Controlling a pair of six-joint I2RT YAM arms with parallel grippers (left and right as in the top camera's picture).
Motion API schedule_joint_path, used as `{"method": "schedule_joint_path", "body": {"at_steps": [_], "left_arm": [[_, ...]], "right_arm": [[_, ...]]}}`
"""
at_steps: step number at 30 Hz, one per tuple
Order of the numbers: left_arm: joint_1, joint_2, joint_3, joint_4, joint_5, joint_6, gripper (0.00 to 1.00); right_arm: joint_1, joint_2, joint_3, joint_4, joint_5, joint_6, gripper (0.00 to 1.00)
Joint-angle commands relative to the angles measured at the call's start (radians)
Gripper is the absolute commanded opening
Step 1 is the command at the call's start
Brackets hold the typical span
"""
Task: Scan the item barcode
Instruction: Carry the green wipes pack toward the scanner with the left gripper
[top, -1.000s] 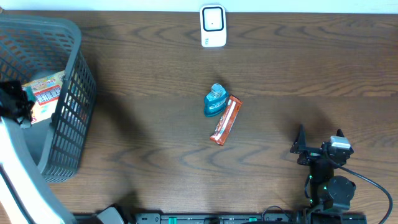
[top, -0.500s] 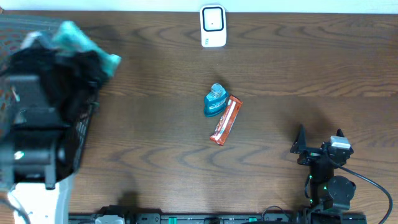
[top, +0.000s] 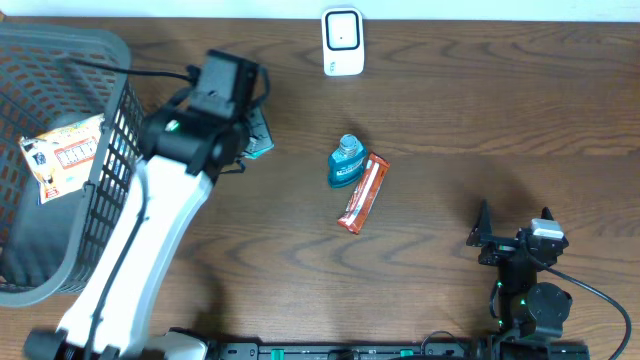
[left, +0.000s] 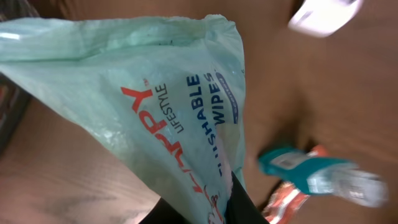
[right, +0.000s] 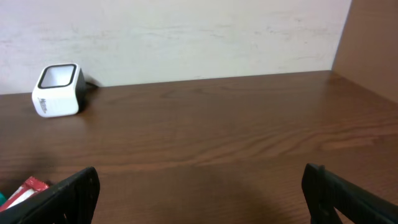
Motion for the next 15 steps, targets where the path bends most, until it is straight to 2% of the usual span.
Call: {"method": "schedule_joint_path", "body": {"at_steps": [1,15], "left_arm": [[-0.001,0.064,0.0,-0.014,-0.034,-0.034,0.08],[-0.006,0.241,-0.056,-0.01,0.034,-0.029,0.07]], "right_arm": [[-0.004,-0.006,-0.001,-0.005,0.005,0.0,0.99],[-0.004,-0.006,-0.001,-0.005,0.005,0.0,0.99]]}}
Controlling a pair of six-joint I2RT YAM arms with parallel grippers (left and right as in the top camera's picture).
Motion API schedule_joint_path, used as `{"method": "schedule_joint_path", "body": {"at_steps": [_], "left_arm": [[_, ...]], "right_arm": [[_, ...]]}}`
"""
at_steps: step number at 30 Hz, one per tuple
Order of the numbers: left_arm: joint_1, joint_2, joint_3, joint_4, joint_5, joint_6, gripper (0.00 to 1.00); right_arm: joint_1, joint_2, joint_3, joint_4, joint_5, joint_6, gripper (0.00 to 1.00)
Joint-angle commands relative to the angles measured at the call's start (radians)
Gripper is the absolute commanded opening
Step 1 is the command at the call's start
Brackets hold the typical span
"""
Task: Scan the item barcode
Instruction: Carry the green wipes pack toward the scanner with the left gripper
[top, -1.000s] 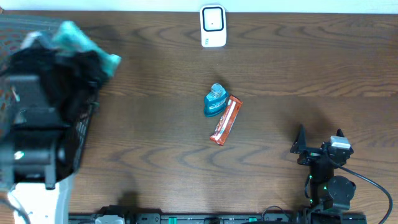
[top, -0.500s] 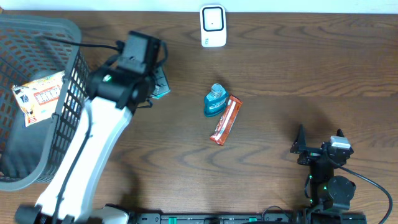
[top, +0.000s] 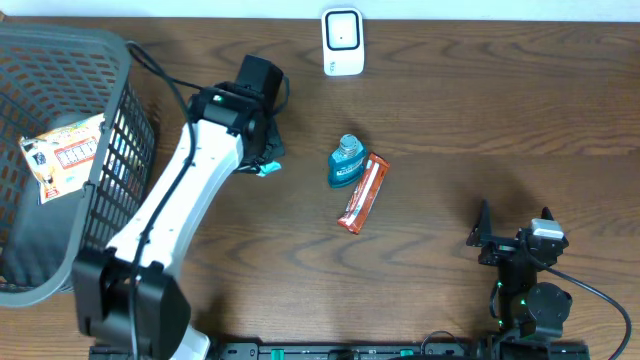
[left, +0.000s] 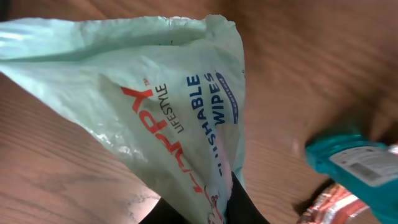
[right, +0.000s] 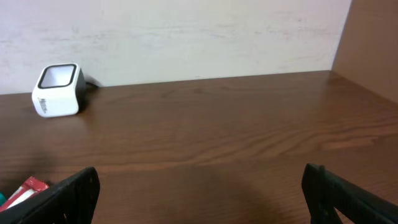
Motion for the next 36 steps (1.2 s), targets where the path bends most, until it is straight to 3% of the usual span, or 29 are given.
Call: {"method": "schedule_joint_path", "body": {"at_steps": [1,14,21,31,33,36], "left_arm": [[-0.005,0.037,-0.006,0.01,0.011,0.003,0.08],[-0.064,0.189,-0.006,0.16,0.199,0.0,0.07],[-0.1,0.27,-0.006,0.22,0.21,-0.063,0.08],[-0.12,0.324,-0.006,0.22,0.21,-0.066,0.09],[-0.12,0.324,-0.006,0.215,0.21,-0.066,0.17],[-0.12,0.323,-0.006,0.204,0.21,-0.066,0.47]], "right_arm": [[-0.004,-0.006,-0.001,-0.005,0.005,0.0,0.99],[-0.004,-0.006,-0.001,-0.005,0.005,0.0,0.99],[-0.004,-0.006,-0.001,-0.005,0.005,0.0,0.99],[-0.004,-0.006,-0.001,-0.005,0.005,0.0,0.99],[-0.004,-0.006,-0.001,-0.005,0.005,0.0,0.99],[-0.004,-0.006,-0.001,-0.005,0.005,0.0,0.99]]}}
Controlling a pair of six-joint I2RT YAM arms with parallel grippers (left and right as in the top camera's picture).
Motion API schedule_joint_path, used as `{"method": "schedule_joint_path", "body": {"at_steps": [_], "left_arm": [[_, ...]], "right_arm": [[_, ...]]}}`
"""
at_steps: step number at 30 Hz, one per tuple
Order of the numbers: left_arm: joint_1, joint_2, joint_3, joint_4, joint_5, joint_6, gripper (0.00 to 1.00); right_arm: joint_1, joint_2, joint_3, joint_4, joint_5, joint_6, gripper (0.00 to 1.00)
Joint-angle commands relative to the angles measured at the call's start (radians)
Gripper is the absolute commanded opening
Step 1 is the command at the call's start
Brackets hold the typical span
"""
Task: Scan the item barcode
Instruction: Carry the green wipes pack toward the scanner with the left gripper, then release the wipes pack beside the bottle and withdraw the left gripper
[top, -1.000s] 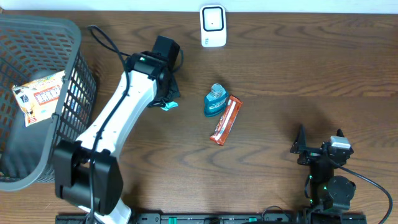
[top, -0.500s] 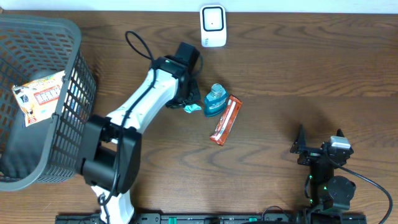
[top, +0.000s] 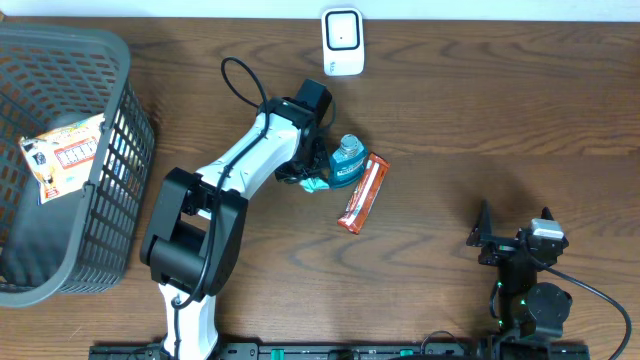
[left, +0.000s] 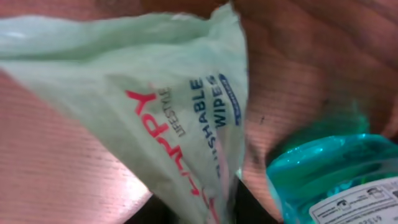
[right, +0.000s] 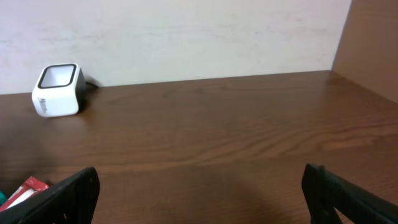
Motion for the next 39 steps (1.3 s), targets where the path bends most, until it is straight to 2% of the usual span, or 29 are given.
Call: {"method": "schedule_joint_path", "body": {"at_steps": [1,3,5,12,20,27,31,36,39], "left_arm": [[-0.002,-0.003,-0.004,-0.013,-0.001,-0.01,0.57],[-0.001,-0.007,-0.002,-0.027,-0.001,-0.01,0.69],[-0.001,-0.018,0.004,-0.048,-0.002,-0.01,0.76],[0.001,-0.123,0.011,-0.089,-0.011,-0.01,0.85],[0.001,-0.341,0.011,-0.111,-0.142,0.006,0.98],[0.024,-0.512,0.013,-0.109,-0.25,0.053,1.0],[0.064,-0.586,0.029,-0.11,-0.306,0.057,0.98],[0.151,-0.637,0.131,-0.114,-0.321,0.156,0.98],[0.217,-0.643,0.219,-0.136,-0.321,0.174,0.98]], "right_arm": [[-0.004,-0.006,-0.001,-0.005,0.005,0.0,0.99],[-0.004,-0.006,-0.001,-0.005,0.005,0.0,0.99],[-0.004,-0.006,-0.001,-0.005,0.005,0.0,0.99],[-0.004,-0.006,-0.001,-0.005,0.005,0.0,0.99],[-0.004,-0.006,-0.001,-0.005,0.005,0.0,0.99],[-0.004,-0.006,-0.001,-0.005,0.005,0.0,0.99],[-0.004,-0.006,-0.001,-0.005,0.005,0.0,0.99],[-0.004,-0.006,-0.001,-0.005,0.005,0.0,0.99],[-0.004,-0.006,-0.001,-0.005,0.005,0.0,0.99]]}}
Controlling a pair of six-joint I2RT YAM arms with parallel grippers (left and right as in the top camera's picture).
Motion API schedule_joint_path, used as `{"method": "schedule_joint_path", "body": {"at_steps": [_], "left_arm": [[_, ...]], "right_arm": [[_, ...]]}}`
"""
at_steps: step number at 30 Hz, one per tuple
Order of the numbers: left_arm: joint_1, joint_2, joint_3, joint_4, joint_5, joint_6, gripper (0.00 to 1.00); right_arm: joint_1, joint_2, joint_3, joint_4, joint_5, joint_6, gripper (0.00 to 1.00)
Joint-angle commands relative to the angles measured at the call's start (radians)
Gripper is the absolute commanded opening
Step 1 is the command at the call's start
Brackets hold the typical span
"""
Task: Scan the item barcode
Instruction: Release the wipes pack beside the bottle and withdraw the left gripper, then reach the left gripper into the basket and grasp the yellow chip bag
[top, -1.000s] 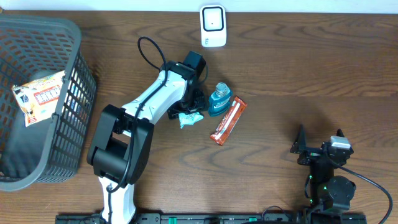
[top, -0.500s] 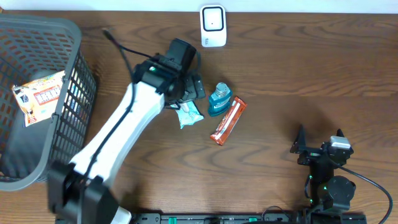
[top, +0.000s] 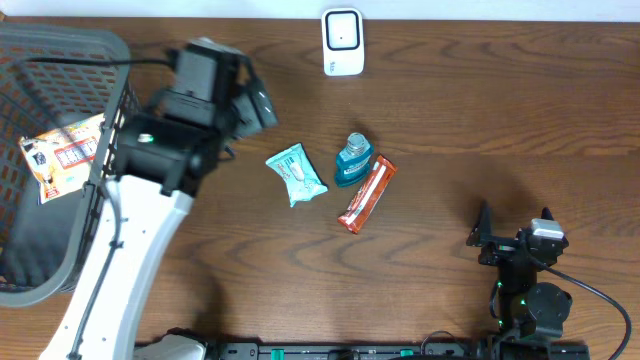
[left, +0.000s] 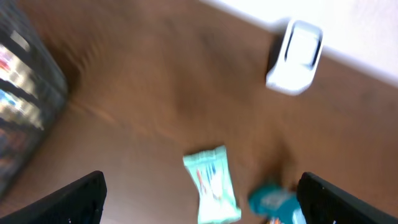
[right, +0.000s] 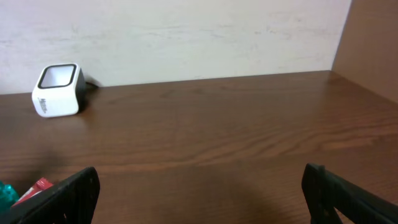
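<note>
A mint-green flushable wipes pack (top: 295, 174) (left: 212, 185) lies flat on the table, just left of a teal bottle (top: 351, 160) (left: 273, 202) and an orange snack bar (top: 365, 195). The white barcode scanner (top: 342, 40) (left: 295, 57) (right: 58, 90) stands at the far edge. My left gripper (top: 250, 105) (left: 202, 194) hangs open above and left of the pack, holding nothing. My right gripper (top: 512, 235) (right: 199, 186) rests open at the near right, also holding nothing.
A grey wire basket (top: 118, 120) fills the left side and holds a printed packet (top: 62, 155). In the right wrist view a wall runs behind the scanner, and a brown panel (right: 373, 43) stands at the far right.
My left gripper let go of the wipes pack, which now lies beside the teal bottle. The gripper is now open, higher and to the left. Bottle and snack bar sit slightly further right.
My left gripper held the wipes pack close to the basket. Then it held it further right, and later right against the teal bottle. Now the pack lies on the table and the gripper is open, back toward the basket. The right arm stayed still.
</note>
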Motion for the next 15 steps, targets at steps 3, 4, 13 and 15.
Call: {"method": "schedule_joint_path", "body": {"at_steps": [3,4,13,15], "left_arm": [[0.114,-0.024,0.175,-0.041,-0.032,0.072,0.98],[0.138,-0.024,0.205,-0.047,-0.033,0.077,0.98],[0.398,-0.019,0.327,-0.08,-0.036,0.026,0.98],[0.482,-0.004,0.327,-0.113,-0.037,-0.057,0.98]], "right_arm": [[-0.004,-0.006,-0.001,-0.005,0.005,0.0,0.99],[-0.004,-0.006,-0.001,-0.005,0.005,0.0,0.99],[-0.004,-0.006,-0.001,-0.005,0.005,0.0,0.99],[-0.004,-0.006,-0.001,-0.005,0.005,0.0,0.99]]}}
